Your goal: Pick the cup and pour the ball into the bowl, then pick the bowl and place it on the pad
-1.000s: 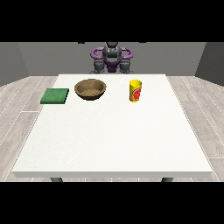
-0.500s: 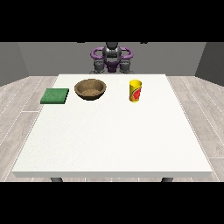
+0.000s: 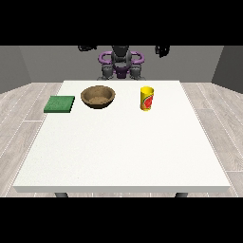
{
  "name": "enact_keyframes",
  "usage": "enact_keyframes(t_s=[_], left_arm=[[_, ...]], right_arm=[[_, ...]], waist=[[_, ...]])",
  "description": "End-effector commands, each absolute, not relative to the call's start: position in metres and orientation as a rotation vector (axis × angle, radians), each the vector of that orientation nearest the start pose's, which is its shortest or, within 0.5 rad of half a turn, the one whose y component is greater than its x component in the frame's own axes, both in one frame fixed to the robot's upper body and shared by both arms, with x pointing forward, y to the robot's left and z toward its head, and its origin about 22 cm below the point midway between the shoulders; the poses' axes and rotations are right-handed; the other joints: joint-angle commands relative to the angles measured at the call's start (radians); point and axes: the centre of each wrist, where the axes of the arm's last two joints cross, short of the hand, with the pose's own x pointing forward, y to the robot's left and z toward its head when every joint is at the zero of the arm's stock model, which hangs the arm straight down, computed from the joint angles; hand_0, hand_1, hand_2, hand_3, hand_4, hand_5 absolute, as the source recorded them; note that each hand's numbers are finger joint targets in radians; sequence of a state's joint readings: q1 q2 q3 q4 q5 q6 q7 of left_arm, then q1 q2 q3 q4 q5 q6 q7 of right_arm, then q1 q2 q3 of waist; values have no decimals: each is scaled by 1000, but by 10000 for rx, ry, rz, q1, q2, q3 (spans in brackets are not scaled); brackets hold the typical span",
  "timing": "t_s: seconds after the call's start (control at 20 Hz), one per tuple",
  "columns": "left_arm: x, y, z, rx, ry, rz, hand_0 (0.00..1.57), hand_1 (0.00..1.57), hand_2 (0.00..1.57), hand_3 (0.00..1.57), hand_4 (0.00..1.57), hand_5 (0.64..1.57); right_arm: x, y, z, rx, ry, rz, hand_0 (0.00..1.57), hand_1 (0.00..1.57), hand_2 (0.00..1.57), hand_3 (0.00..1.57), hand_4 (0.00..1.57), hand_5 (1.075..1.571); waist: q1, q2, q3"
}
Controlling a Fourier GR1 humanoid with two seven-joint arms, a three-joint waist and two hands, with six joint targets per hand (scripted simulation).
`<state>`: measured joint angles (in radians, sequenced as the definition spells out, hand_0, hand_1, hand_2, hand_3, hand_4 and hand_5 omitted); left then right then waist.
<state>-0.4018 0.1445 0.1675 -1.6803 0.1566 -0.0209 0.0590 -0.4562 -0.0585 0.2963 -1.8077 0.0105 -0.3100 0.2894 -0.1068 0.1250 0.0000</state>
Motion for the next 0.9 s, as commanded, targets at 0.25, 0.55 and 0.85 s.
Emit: enact_keyframes(t_s=[0.25, 0.55, 0.85], left_arm=[[315, 267, 49, 676, -20438, 243, 0, 0, 0, 0, 0, 1417], [322, 288, 2, 633, -19670, 246, 0, 0, 0, 0, 0, 1407], [317, 297, -31, 522, -19574, 401, 0, 0, 0, 0, 0, 1444]], right_arm=[[269, -146, 179, 1730, -20164, 1804, 0, 0, 0, 0, 0, 1569], [262, -164, 179, 1630, -19841, 1564, 0, 0, 0, 0, 0, 1568], [262, -196, 173, 1514, -20247, 1452, 0, 0, 0, 0, 0, 1568]], waist=[[-440, 1146, -6], [-472, 544, -5], [-530, 875, -4]])
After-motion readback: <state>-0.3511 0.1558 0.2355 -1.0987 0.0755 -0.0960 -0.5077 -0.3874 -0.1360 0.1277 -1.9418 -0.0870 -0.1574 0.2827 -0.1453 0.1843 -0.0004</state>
